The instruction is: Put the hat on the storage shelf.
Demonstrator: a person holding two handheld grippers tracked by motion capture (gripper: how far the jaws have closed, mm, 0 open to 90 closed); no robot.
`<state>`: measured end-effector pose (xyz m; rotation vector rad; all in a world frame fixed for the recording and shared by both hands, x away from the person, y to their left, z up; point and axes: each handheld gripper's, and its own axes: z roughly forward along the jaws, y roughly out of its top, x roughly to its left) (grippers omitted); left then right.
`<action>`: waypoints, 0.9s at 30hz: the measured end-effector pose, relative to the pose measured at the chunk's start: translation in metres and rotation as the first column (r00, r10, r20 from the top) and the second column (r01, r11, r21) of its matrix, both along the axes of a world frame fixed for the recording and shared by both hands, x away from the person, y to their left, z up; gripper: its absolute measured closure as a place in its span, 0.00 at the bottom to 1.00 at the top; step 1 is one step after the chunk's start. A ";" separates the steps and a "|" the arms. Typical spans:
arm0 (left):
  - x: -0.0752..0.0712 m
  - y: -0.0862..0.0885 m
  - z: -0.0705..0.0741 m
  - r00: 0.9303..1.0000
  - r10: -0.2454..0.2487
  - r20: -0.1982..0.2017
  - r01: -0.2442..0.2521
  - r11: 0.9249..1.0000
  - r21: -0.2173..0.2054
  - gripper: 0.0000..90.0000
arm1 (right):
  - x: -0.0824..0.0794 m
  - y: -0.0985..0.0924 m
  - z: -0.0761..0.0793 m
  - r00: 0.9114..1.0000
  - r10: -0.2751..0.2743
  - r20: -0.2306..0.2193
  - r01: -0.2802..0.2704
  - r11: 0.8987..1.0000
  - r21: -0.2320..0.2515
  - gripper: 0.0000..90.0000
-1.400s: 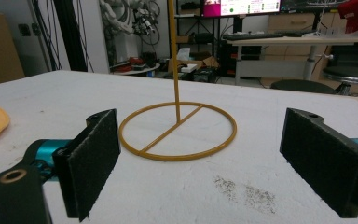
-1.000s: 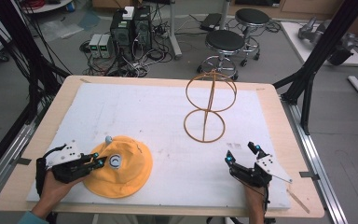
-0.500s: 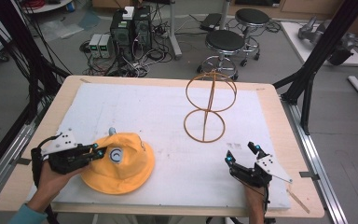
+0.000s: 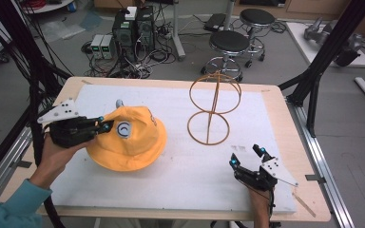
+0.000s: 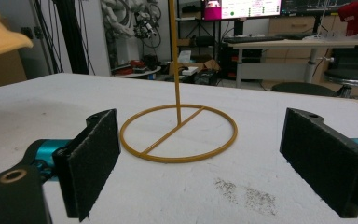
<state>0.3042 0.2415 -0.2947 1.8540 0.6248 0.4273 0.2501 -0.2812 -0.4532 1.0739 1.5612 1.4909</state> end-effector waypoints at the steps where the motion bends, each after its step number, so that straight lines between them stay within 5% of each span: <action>1: 0.002 -0.001 0.003 1.000 -0.001 0.000 0.001 1.000 -0.003 0.97 | 0.000 0.000 0.000 1.000 0.000 0.000 0.000 1.000 0.000 0.12; 5: 0.015 -0.007 0.019 1.000 0.001 0.005 -0.001 1.000 -0.030 0.97 | 0.000 0.000 0.000 1.000 -0.002 -0.003 0.002 1.000 0.003 0.12; 16: 0.045 -0.036 0.065 0.998 -0.012 0.057 0.013 1.000 -0.018 0.97 | 0.000 0.001 0.000 1.000 0.004 -0.005 -0.004 1.000 -0.005 0.12; 27: 0.081 -0.068 0.097 0.997 -0.009 0.082 0.013 0.999 -0.046 0.97 | 0.001 0.001 0.000 1.000 0.003 -0.004 -0.003 1.000 -0.006 0.12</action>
